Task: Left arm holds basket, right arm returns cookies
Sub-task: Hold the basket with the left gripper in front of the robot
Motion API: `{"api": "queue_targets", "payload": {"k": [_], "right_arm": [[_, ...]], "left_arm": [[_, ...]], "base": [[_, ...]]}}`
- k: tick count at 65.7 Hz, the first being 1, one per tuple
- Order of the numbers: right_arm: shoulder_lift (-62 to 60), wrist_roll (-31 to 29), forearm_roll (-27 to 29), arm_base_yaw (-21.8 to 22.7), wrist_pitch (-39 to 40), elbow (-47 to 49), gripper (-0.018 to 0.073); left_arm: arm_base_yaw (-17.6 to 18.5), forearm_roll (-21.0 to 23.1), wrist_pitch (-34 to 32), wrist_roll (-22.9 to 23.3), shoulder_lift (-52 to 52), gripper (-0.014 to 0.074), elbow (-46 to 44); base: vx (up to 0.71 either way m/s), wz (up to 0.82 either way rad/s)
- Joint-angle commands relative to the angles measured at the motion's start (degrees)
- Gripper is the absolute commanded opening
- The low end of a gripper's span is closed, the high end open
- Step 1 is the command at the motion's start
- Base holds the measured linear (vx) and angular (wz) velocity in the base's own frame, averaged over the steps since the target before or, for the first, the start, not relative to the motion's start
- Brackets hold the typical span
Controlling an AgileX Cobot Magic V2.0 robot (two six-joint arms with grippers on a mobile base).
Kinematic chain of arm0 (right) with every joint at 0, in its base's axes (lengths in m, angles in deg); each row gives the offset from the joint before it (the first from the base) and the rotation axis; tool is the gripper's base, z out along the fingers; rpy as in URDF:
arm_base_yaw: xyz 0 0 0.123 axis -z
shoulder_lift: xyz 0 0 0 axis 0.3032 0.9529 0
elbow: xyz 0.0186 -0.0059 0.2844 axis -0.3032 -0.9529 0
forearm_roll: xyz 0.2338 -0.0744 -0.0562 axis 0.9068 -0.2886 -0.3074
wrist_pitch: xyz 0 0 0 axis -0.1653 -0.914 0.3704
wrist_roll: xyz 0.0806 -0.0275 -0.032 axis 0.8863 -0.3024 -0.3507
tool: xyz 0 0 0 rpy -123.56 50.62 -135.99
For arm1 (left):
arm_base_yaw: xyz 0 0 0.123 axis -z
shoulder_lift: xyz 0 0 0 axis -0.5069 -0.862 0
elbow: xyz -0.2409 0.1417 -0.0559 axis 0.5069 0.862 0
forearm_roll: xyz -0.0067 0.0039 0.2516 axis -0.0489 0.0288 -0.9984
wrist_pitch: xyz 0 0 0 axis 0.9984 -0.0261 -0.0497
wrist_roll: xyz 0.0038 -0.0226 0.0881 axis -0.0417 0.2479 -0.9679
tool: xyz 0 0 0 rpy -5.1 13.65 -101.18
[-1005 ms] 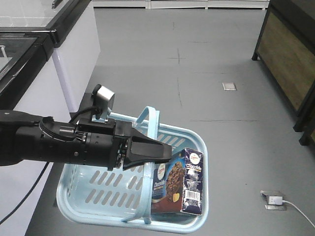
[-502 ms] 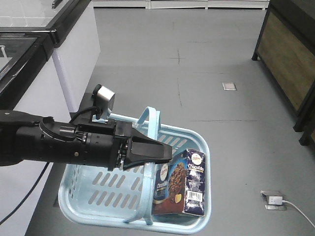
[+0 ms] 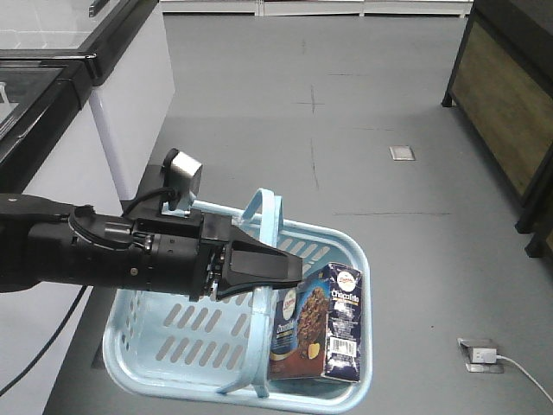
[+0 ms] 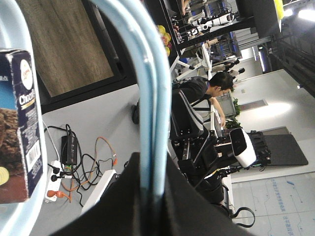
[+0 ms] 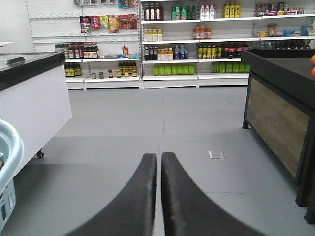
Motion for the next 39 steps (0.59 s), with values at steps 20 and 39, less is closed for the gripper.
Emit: {"api": "queue_targets", "payload": {"k": [20,39], "right_arm": [[-0.73,-0.44,-0.60,0.35,4.17,-1.02,-0.0011],[-0.73,-0.44,-0.60,0.35,4.17,-1.02,-0.0011]], "left_arm": [[0.34,7.31,3.68,-0.60,2.46,-0.0006,-1.98],[0.34,7.31,3.68,-0.60,2.46,-0.0006,-1.98]], "base": [[0.18,-0.02],[0.31,-0.08]]}}
